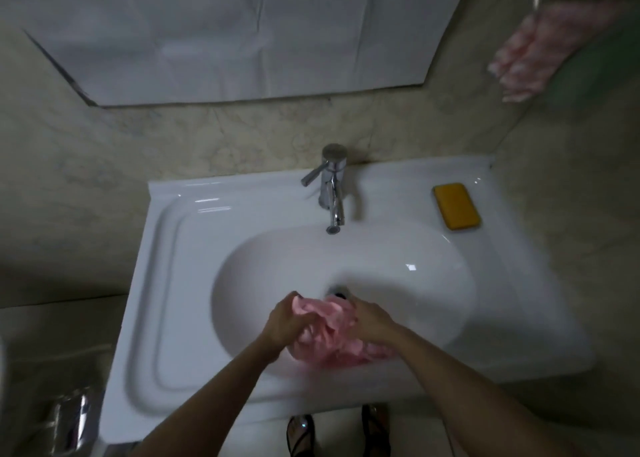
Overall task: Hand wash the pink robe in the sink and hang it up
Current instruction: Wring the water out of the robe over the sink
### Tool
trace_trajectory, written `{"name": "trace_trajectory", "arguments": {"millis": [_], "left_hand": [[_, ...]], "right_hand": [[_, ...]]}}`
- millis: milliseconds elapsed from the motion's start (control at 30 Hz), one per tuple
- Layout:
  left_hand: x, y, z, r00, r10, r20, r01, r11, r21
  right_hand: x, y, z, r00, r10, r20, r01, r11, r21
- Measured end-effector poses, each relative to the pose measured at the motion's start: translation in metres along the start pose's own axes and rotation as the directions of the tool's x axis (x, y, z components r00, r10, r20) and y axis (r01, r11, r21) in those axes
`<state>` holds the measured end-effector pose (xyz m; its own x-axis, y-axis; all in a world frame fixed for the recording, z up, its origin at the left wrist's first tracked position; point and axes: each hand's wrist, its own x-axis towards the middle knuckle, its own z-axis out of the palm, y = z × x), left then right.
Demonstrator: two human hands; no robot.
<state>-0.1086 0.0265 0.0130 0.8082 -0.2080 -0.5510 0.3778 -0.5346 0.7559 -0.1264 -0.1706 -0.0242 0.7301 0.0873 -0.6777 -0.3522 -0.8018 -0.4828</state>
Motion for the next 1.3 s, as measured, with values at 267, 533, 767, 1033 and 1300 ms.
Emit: {"name": "trace_trajectory", "arguments": {"millis": [267,533,767,1033,1300], "left_hand": [[-0.022,0.107,-0.075,0.959,0.266,-0.101,-0.282,0.93,-0.234],[-0.05,0.167,-0.111,0.845,0.391,-0.363,-0.467,0.871,-0.149],[-0.07,0.199,-0.112,0.767,0.544,-0.339,-0.595,0.801,-0.063],[-0.054,0.187,-0.14,0.782,0.61,-0.13,-0.562,0.78,0.276],[-0.038,0.151,-0.176,0.931,0.343,-0.125,-0.115,0.602,0.79]], "right_hand": [[-0.063,-0.06,-0.107,0.98,-0.096,-0.173,0.181,0.793,0.581],[-0.103,-0.108,-0.183,0.863,-0.397,-0.311,0.431,0.901,0.047],[-0.155,-0.155,-0.255,0.737,-0.424,-0.527,0.608,0.756,0.242],[-0.192,-0.172,-0.276,0.736,-0.487,-0.471,0.676,0.488,0.551],[-0.22,-0.196,-0.309,0.651,-0.209,-0.73,0.759,0.213,0.616]]}}
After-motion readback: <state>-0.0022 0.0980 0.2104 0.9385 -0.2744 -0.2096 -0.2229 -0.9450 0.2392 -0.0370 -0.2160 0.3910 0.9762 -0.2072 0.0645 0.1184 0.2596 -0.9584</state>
